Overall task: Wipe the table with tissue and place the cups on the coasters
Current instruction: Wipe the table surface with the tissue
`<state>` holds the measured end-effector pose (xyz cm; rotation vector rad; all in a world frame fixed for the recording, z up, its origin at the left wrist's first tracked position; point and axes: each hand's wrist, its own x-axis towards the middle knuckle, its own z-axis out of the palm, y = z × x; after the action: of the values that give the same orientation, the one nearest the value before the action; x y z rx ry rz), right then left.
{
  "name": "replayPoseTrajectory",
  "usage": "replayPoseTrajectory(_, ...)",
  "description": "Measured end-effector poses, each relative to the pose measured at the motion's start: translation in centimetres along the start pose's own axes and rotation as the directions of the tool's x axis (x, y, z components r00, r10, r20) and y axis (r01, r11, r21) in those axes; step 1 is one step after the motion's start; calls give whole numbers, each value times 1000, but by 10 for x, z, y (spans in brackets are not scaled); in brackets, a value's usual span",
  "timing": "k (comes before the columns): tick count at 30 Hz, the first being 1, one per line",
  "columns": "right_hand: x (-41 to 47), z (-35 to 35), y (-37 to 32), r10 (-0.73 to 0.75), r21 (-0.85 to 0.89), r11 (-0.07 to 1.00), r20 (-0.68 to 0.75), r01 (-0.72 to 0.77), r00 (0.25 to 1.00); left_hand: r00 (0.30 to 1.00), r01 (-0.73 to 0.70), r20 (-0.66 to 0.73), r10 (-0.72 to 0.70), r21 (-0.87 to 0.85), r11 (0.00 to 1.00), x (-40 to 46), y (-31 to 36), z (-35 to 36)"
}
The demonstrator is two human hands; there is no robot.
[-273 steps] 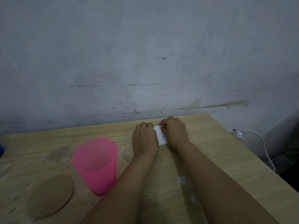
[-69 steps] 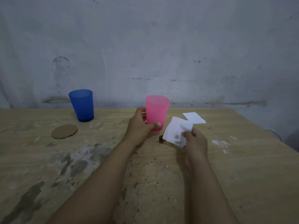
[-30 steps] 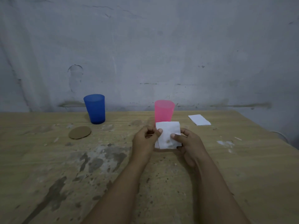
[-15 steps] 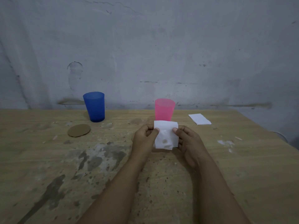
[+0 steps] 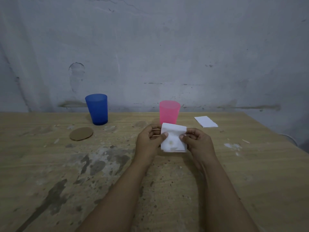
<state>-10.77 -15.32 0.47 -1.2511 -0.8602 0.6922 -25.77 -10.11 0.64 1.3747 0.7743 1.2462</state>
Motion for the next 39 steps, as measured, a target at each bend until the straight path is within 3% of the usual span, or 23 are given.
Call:
replayPoseTrajectory(15,-4,2,-6,32,16,999,128,-34,991,999,-12,47,13,-21,1000,-3,3,1)
replayPoseTrajectory(20,-5,1,-7,-23,-27,999,74,25,997,1000,8,7,-8,-7,1000,-1,5,1)
replayPoseTrajectory(26,-7,2,-10,-49,7,999,92,49,995,994,-41,108,32,75,996,-1,2,-1)
replayPoseTrajectory(29,-8,4,-10,39,121,991,115,-53,993,995,-69,82,60,107,992,1,-1,-1)
replayPoseTrajectory(31,-8,5,-13,142,318,928,184,-196,973,996,-69,60,63,93,993,2,-2,0)
replayPoseTrajectory(33,-8,5,-14,174,404,874,260,-270,950,996,-74,45,71,85,994,2,-3,0)
replayPoseTrajectory(39,-7,3,-10,171,241,945,208,-220,963,995,-86,63,83,53,995,0,1,3)
